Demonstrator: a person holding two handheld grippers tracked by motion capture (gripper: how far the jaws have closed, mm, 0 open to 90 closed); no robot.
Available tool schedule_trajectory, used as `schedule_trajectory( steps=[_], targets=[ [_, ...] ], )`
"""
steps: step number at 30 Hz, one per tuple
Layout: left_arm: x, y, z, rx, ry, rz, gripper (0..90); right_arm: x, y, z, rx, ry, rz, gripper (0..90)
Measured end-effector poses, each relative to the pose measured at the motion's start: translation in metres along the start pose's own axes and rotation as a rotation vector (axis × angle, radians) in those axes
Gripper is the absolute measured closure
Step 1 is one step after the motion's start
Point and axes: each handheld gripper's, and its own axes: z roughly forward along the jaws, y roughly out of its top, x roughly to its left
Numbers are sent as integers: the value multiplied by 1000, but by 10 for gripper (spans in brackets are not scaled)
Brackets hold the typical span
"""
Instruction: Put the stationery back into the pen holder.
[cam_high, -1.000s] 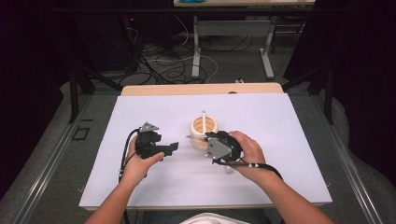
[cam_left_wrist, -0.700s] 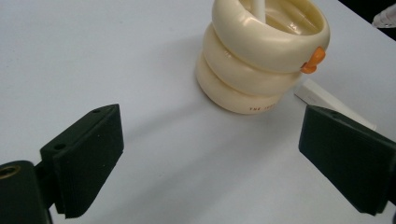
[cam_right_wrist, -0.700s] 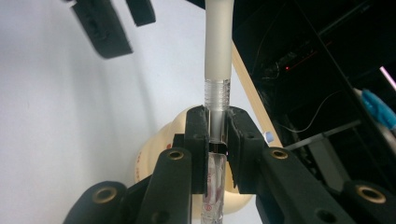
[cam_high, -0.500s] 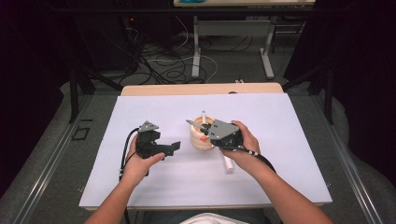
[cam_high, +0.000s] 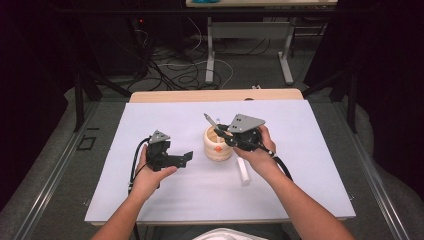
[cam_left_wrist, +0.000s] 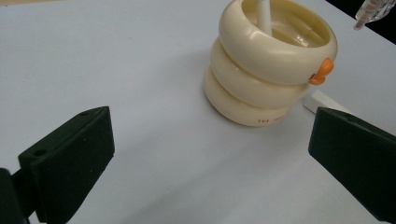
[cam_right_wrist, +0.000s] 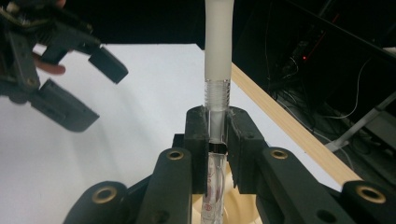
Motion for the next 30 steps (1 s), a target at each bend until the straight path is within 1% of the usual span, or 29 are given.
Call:
schedule_trajectory(
  steps=[2,4,5,8,10,12,13,14,16,17,18,19,20,21,23,26,27,28,30],
  targets=[
    [1,0,0,-5,2,-7,3,-3,-1,1,-17,-1,37,796],
    [1,0,0,0,1,-5,3,-6,-2,2,-34,5,89,796],
    [1,0,0,1,1,-13,3,-7,-3,3,-44,4,106,796],
    [1,0,0,2,-2,-26,8,-11,-6,6,-42,8,179,795],
    [1,0,-1,5,-3,-15,16,-13,-7,8,-60,-8,225,795],
    [1,0,-1,6,-7,-7,22,-16,-9,9,-64,-3,281,795],
    [0,0,-1,4,-14,-10,22,-18,-10,10,-68,-1,305,795],
    [-1,0,0,-1,-20,-15,22,-19,-10,12,-74,-3,317,795],
    [-1,0,-1,-4,-22,-2,22,-20,-12,14,-77,-4,358,795],
    [-2,-1,0,-15,-27,-13,22,-21,-13,15,-78,-5,377,795],
    [-2,-1,0,-15,-31,-14,22,-22,-14,16,-82,-6,389,796],
    [-2,-1,0,-15,-31,-10,22,-23,-15,17,-88,-4,412,795],
    [-2,-1,0,-15,-36,-14,22,-23,-16,19,-96,-7,434,795],
    [-2,-1,0,-19,-38,-17,22,-24,-16,19,-93,-10,457,795],
    [-3,0,0,-20,-38,-15,22,-25,-18,21,-96,-13,493,796],
    [-4,0,-1,-15,-31,-9,21,-27,-21,25,-93,-18,515,795],
    [-4,0,0,-16,-33,-3,21,-28,-21,25,-81,-24,524,795],
    [-4,0,-1,-8,-38,-5,21,-28,-23,27,-100,-30,538,795],
    [-5,0,-1,-6,-39,4,21,-30,-25,30,-102,-28,568,795]
  ],
)
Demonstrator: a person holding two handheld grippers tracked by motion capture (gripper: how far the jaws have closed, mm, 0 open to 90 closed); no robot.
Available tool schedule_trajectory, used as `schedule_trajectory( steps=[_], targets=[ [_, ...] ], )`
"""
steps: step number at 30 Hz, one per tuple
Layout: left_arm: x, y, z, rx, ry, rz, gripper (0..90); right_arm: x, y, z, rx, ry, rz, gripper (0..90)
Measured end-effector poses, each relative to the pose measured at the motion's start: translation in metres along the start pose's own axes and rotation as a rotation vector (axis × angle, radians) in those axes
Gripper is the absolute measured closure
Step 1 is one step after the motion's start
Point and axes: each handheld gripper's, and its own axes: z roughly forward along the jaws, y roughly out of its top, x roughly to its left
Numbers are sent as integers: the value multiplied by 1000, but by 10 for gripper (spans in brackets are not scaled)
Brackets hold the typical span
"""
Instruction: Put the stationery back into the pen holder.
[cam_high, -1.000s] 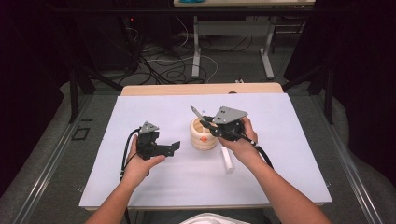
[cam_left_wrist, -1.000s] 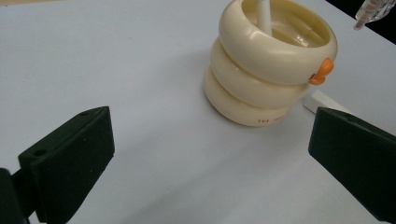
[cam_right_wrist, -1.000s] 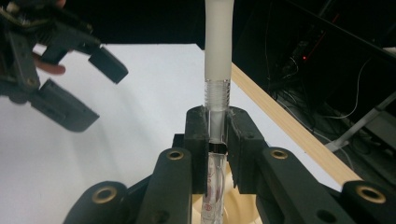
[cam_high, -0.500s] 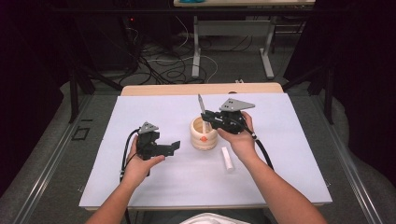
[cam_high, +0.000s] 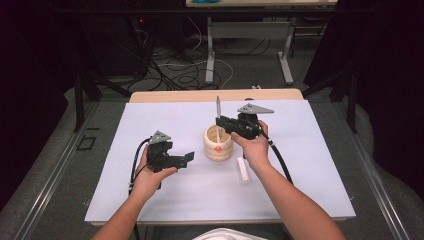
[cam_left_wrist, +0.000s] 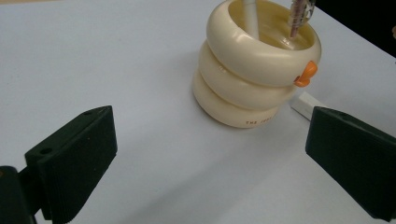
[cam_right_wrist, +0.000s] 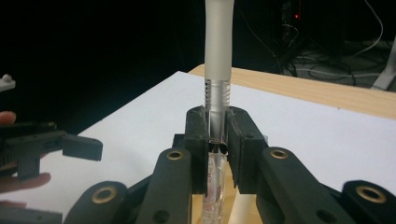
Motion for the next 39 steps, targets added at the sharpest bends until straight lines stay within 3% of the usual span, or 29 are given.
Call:
schedule_trajectory(
  steps=[8,19,21,25,29,35,39],
  targets=[
    [-1,-1,1,5,-6,-12,20,-6,-8,7,24,-5,118,795],
    [-2,-4,4,-6,-4,-14,21,-14,-24,9,113,-41,177,792],
    [-2,-4,4,-4,-4,-15,21,-15,-24,7,119,-45,185,752],
    [-1,-4,4,-2,-5,-14,22,-13,-19,1,92,-75,143,601],
    [-1,-5,5,0,-5,-20,24,-13,-14,-8,56,-69,115,520],
    [0,-4,4,-2,-7,-21,26,-10,-8,-19,59,-44,96,452],
    [0,-4,3,-8,-5,-19,34,-7,-6,-25,64,-57,70,424]
  ],
)
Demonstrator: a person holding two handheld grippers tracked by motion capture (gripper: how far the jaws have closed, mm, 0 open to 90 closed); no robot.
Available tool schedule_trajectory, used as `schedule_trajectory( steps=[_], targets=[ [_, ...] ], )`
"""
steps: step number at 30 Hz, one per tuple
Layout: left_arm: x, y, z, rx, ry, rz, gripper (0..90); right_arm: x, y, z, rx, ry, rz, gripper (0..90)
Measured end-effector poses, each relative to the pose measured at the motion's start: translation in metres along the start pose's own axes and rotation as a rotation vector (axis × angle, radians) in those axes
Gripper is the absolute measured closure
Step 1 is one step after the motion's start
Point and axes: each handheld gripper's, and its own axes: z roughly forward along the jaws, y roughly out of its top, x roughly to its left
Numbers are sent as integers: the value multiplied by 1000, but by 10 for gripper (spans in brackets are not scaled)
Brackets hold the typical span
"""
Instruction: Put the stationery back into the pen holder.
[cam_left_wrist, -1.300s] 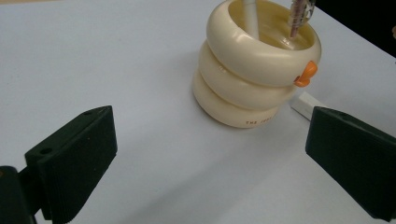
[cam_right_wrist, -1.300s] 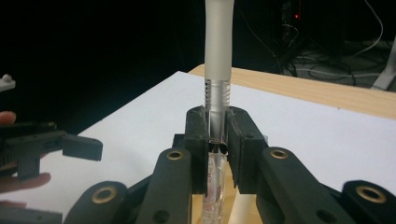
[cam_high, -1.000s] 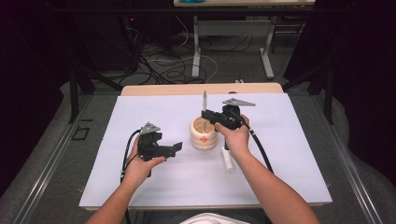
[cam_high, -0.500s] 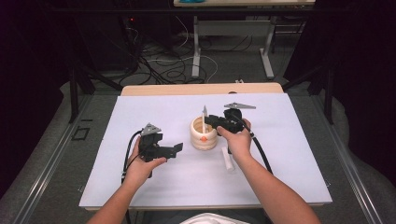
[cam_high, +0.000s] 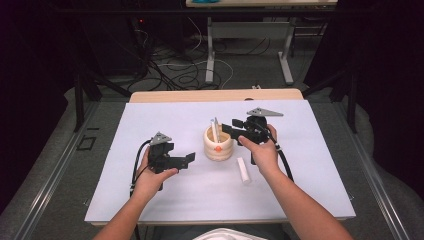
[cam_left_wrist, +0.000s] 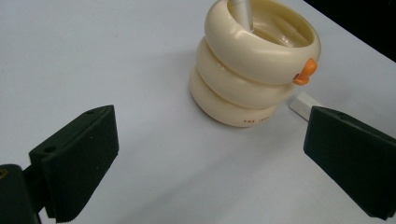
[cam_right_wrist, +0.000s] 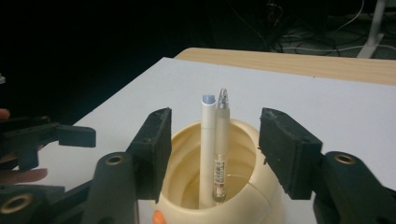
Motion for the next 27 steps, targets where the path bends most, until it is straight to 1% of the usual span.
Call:
schedule_trajectory(
  steps=[1,2,3,4,5,6,9,10,12,13,15,17,18,19,22,25,26,27],
  targets=[
    [0,0,0,-3,1,0,34,1,0,-1,7,-6,9,425],
    [0,0,0,-4,1,2,35,2,0,-3,23,-3,14,425],
    [0,0,0,-7,-2,-6,36,3,1,-4,45,-10,16,424],
    [0,0,0,-7,-2,-7,37,4,1,-5,62,-21,3,422],
    [0,0,0,-7,-3,-7,37,5,1,-7,84,-28,10,421],
    [0,0,0,-7,-2,-7,38,6,2,-8,99,-24,7,410],
    [0,0,0,-6,-3,-7,39,7,4,-12,155,-48,-29,374],
    [1,0,0,-6,-1,-5,39,7,4,-12,168,-56,-30,355],
    [1,0,0,-7,-1,-8,40,8,3,-13,180,-59,-23,321],
    [1,0,0,-7,-1,-9,41,9,3,-13,188,-62,-28,293],
    [2,0,-1,0,-1,-12,44,11,2,-13,207,-52,-36,254],
    [2,0,-1,-6,2,-12,46,14,2,-12,234,-69,-51,206],
    [2,0,-1,-5,0,-13,47,15,1,-12,238,-77,-61,187],
    [2,0,-1,-2,0,-13,47,17,1,-13,246,-88,-60,171],
    [3,0,-2,2,-1,-15,49,19,0,-13,246,-99,-65,146],
    [3,0,-2,1,0,-21,50,22,-1,-15,261,-102,-31,141],
    [3,0,-2,2,1,-22,51,21,-1,-16,259,-98,-31,134],
    [3,0,-2,4,3,-23,54,22,-1,-17,267,-100,-9,126]
  ],
)
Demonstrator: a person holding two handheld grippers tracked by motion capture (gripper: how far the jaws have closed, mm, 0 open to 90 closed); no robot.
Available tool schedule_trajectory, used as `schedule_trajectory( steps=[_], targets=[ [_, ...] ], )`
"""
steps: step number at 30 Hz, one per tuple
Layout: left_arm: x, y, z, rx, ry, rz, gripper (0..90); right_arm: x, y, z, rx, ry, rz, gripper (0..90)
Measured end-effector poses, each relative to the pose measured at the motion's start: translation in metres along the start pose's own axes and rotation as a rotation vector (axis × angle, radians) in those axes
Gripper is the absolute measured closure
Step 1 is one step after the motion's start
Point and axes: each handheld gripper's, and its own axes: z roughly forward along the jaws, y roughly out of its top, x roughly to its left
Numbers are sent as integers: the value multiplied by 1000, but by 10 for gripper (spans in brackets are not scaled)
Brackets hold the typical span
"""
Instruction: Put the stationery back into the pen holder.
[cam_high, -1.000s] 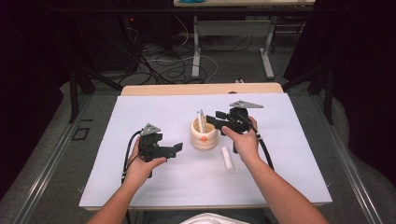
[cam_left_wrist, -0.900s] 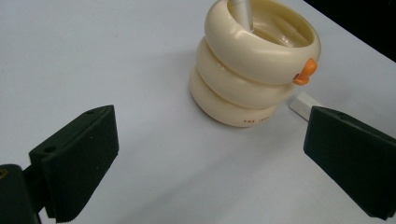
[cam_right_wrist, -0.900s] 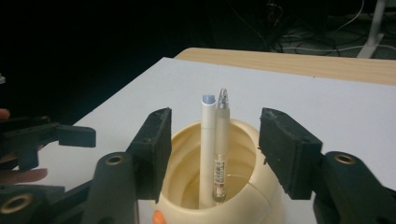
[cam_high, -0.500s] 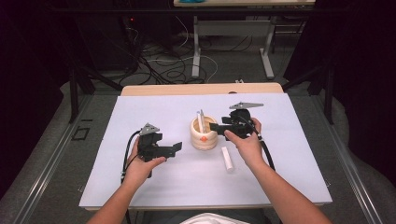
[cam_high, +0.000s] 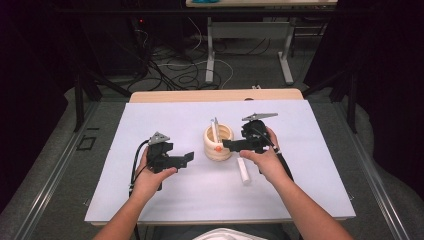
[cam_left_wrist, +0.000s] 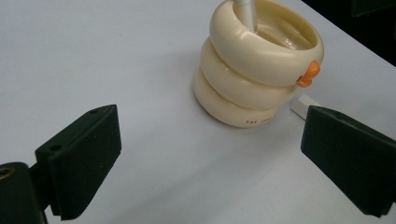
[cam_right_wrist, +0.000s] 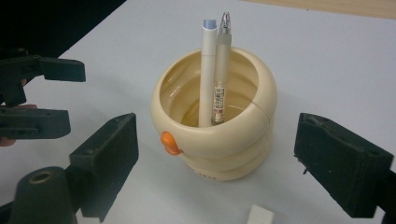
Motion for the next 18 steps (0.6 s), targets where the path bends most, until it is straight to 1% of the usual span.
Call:
schedule_trajectory(
  steps=[1,2,5,6,7,8,9,10,11,15,17,18],
  targets=[
    [1,0,0,4,2,3,57,0,0,-1,4,-3,3,114],
    [0,0,0,2,0,-4,58,-1,-1,-1,3,-7,-6,109],
    [1,0,-1,4,1,0,59,1,-3,-3,22,-17,5,109],
    [0,0,-1,-3,2,-3,59,1,-4,-4,26,-23,-1,110],
    [1,0,-1,0,1,9,59,1,-5,-4,29,-26,-1,111],
    [1,0,-1,-4,4,7,59,1,-6,-5,37,-30,-1,112],
    [1,0,-1,-6,2,8,59,1,-7,-5,48,-25,11,115],
    [1,0,-1,0,0,10,59,0,-8,-6,61,-32,10,126],
    [1,0,-1,3,0,2,59,0,-9,-7,79,-32,31,136],
    [2,0,-1,-4,4,-1,59,-4,-11,-9,137,-31,71,148],
    [2,0,-1,-3,3,-5,59,-6,-14,-10,156,-29,84,152],
    [3,0,-1,-4,4,-1,59,-7,-15,-10,163,-32,84,154]
  ],
)
